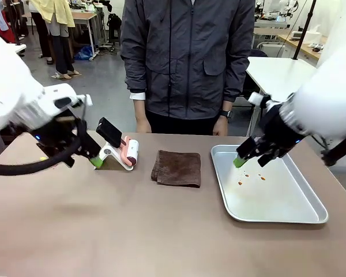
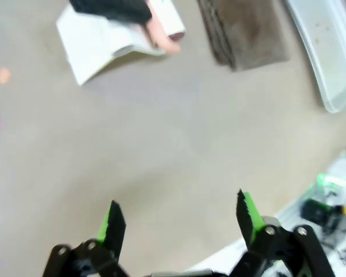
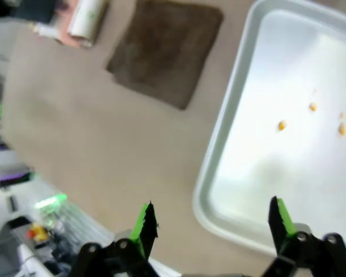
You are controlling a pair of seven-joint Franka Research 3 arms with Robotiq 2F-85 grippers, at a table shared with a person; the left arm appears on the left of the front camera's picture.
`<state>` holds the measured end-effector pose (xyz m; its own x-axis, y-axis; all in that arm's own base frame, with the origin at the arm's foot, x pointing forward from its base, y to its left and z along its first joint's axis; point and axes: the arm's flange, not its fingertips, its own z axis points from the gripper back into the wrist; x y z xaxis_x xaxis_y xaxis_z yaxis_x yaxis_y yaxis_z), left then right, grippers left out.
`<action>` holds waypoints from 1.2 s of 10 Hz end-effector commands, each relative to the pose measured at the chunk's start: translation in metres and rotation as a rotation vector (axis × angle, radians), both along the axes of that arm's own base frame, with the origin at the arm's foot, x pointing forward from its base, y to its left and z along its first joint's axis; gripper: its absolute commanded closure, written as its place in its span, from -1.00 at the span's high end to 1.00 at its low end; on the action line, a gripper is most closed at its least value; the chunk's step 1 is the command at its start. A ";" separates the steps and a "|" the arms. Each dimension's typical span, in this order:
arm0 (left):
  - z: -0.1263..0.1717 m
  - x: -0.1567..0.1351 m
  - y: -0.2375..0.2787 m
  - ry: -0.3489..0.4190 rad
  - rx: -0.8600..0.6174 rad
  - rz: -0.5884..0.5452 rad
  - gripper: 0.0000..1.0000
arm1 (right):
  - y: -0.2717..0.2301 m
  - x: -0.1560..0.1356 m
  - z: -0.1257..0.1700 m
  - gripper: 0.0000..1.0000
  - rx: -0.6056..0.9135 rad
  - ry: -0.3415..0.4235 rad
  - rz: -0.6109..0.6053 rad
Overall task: Clean the surface of the table.
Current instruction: Hold the Lint Roller with your left hand and the towel with your right hand.
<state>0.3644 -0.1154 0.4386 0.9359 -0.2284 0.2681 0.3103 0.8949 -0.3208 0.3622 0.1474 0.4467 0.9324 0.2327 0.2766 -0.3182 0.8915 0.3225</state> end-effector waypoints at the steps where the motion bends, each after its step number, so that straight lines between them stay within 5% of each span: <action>1: 0.028 -0.006 0.027 -0.008 -0.266 0.079 1.00 | -0.037 -0.015 0.020 1.00 0.199 0.083 -0.100; 3: 0.037 -0.021 0.090 -0.036 -0.575 0.192 1.00 | -0.076 -0.040 0.019 1.00 0.421 0.141 -0.221; 6: 0.019 -0.051 0.164 -0.066 -0.726 0.285 1.00 | -0.148 -0.073 0.005 1.00 0.678 0.114 -0.414; 9: -0.008 -0.079 0.218 -0.072 -0.777 0.433 1.00 | -0.231 -0.114 -0.003 1.00 0.798 0.016 -0.613; 12: -0.028 -0.097 0.223 -0.085 -0.773 0.553 1.00 | -0.292 -0.122 -0.021 1.00 0.878 0.013 -0.717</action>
<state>0.3174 0.1723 0.4429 0.8491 0.4841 0.2114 -0.0555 0.4798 -0.8756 0.2886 -0.1868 0.4819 0.7727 -0.6316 0.0630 0.2105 0.3486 0.9133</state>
